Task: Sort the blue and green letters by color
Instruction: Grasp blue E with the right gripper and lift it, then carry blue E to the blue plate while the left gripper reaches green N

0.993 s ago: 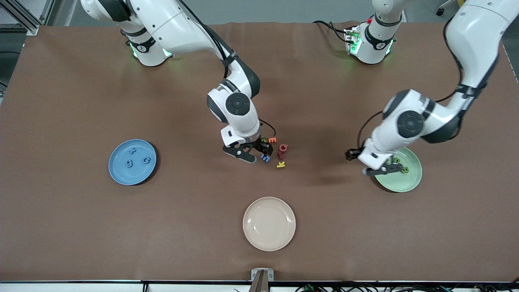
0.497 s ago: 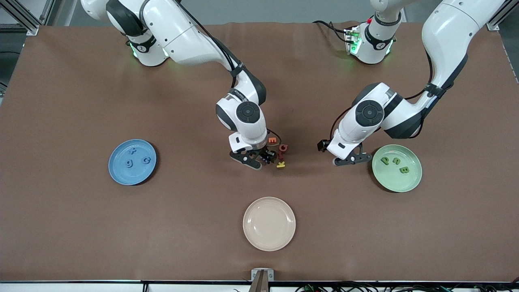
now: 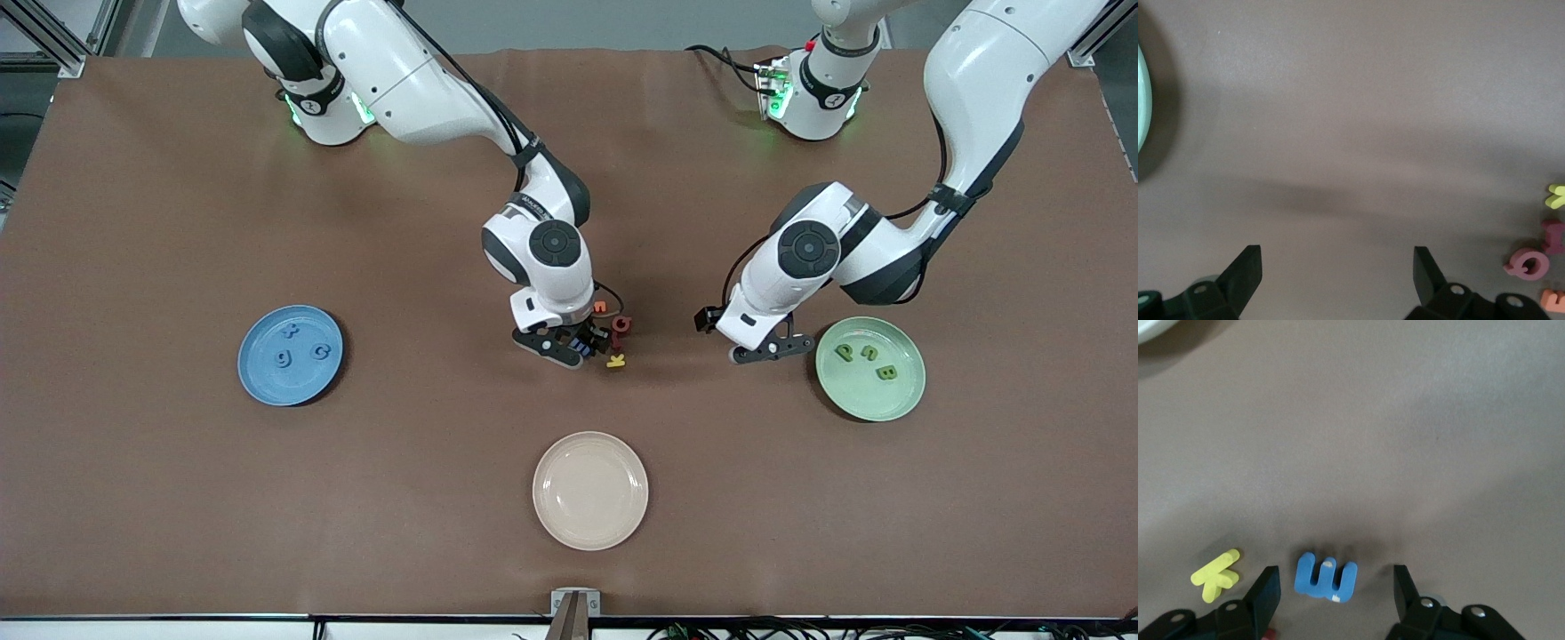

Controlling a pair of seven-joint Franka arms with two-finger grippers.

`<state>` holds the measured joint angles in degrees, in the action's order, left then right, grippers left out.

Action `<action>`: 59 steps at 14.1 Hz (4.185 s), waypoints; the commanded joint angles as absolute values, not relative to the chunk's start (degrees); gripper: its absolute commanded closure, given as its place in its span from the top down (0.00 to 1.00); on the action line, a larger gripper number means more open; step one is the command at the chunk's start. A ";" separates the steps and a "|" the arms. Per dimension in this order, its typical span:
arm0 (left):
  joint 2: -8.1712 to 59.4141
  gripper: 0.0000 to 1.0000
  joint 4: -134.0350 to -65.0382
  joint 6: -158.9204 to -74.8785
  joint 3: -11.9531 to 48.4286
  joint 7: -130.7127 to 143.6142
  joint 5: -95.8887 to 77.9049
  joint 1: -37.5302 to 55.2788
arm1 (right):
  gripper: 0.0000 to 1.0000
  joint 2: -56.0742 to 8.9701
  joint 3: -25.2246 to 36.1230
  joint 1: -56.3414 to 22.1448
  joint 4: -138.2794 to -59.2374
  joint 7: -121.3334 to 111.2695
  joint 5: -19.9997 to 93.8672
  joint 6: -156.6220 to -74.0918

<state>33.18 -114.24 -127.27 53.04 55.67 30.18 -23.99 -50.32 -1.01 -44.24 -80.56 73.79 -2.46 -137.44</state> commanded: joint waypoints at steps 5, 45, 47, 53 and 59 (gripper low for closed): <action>33.57 1.00 -113.55 -126.91 53.17 59.06 30.32 -23.20 | 0.65 -52.82 -0.44 -45.44 -77.52 77.60 -3.43 -136.49; 50.88 1.00 -86.06 -128.06 34.11 100.98 29.71 17.74 | 0.00 -7.21 -0.97 -1.42 -132.79 -8.31 3.93 -134.91; 52.81 1.00 -83.77 -128.06 34.10 102.04 29.44 19.15 | 0.00 -7.29 -0.79 -0.97 -133.94 -12.20 7.81 -135.09; 54.40 0.99 -83.23 -129.20 34.10 102.57 27.07 21.53 | 0.63 -7.56 -0.53 -0.88 -133.95 -12.57 7.82 -135.00; 54.40 0.94 -84.55 -129.20 34.10 102.66 27.25 21.88 | 1.00 -7.73 -0.53 0.17 -133.42 -13.18 7.56 -135.09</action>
<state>54.24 -84.64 -129.09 34.70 102.24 27.91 21.18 -9.38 0.14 -1.04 -132.07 -11.58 6.30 -134.56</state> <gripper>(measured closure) 0.026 0.057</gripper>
